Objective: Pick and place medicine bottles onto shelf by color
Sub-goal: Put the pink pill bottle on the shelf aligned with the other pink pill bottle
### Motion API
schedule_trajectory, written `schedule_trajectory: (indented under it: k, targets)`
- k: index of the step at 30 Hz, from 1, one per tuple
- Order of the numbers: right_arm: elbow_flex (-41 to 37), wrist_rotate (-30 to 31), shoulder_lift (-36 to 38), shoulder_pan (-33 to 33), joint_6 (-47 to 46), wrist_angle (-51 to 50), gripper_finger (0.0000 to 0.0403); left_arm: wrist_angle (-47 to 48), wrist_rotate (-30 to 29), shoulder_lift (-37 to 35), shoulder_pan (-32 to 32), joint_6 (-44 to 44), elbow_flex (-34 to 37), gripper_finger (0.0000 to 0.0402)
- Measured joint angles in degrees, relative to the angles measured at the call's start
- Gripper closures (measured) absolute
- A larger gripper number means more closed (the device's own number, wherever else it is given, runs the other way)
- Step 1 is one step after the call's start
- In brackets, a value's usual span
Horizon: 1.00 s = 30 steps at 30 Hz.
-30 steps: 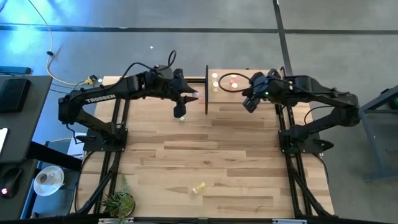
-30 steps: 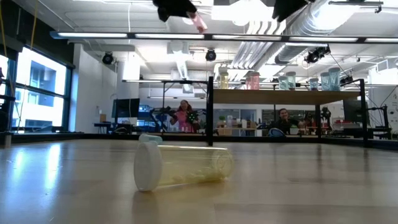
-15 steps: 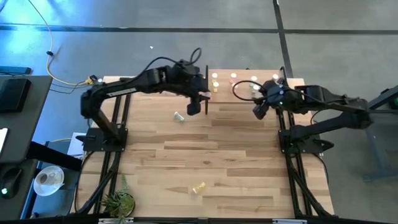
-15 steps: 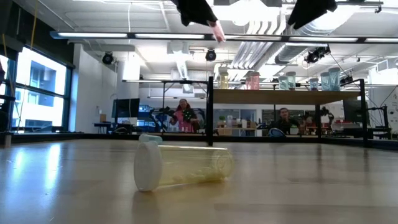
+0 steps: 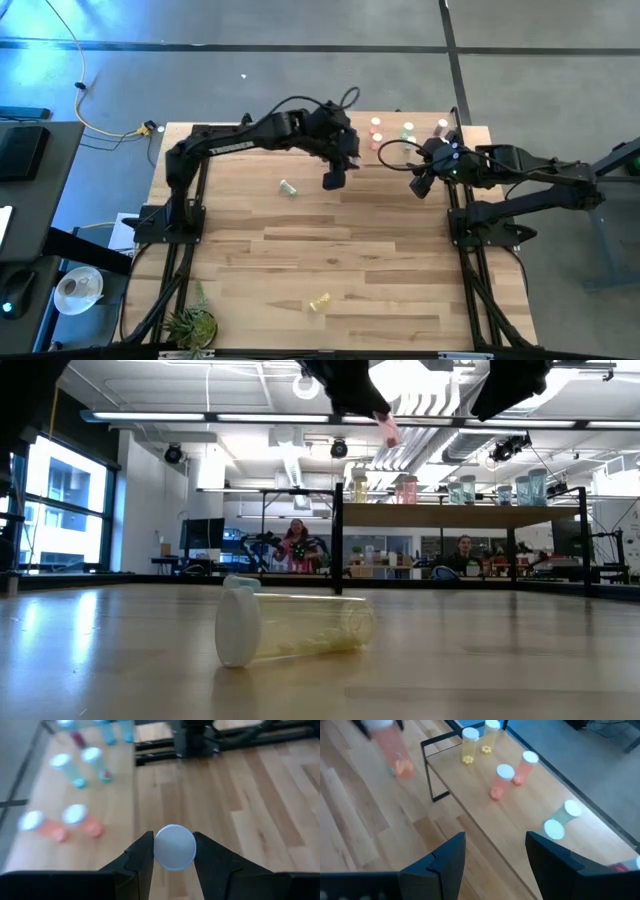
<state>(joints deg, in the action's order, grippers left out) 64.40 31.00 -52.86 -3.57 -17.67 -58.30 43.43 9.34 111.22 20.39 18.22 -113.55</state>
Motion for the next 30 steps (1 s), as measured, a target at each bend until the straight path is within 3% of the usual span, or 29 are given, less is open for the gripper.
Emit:
schedule_trajectory:
  k: [5,14,22,30]
  targets:
    - [-0.04,-4.02,-0.06,0.00,1.23,1.13,0.0206,2.27,1.14,2.21,-2.16,3.06,-0.36,0.0289]
    - [-0.04,-16.95,-0.85,0.00,4.70,5.07,0.0206,10.45,1.12,2.73,-6.12,5.99,-0.36,0.0289]
    - [-7.59,-17.43,0.73,3.63,1.80,10.17,0.0206,16.02,1.10,2.73,-8.84,9.90,-0.34,0.0289]
    - [-19.49,-17.09,2.59,11.43,-0.36,28.15,0.0206,15.97,2.04,2.73,-11.07,9.60,-0.34,0.0289]
